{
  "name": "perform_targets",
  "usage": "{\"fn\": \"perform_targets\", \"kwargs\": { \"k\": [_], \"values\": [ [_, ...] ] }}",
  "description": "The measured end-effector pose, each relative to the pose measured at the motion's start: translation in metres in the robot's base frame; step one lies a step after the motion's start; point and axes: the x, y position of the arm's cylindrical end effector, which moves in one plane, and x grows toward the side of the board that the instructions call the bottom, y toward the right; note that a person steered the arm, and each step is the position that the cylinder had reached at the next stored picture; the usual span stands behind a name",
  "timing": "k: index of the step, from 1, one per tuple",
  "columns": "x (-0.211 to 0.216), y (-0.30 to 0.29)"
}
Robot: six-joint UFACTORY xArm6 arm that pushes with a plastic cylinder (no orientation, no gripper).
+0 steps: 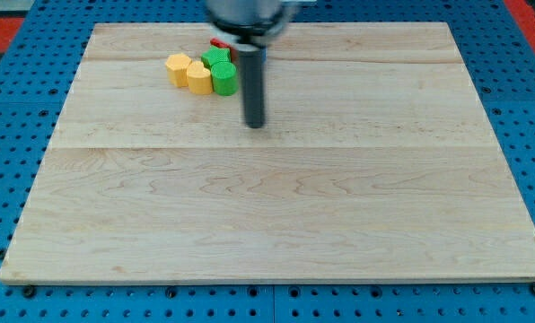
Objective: Move your arm towards the blue cube
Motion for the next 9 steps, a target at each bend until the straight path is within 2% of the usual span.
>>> {"fn": "perform_targets", "kwargs": {
  "k": [1, 2, 3, 5, 9],
  "values": [
    [-0.031, 0.087],
    [-0.056, 0.117],
    [-0.076, 0.116],
    [-0.076, 0.116],
    [-0.149, 0.116]
  ]
}}
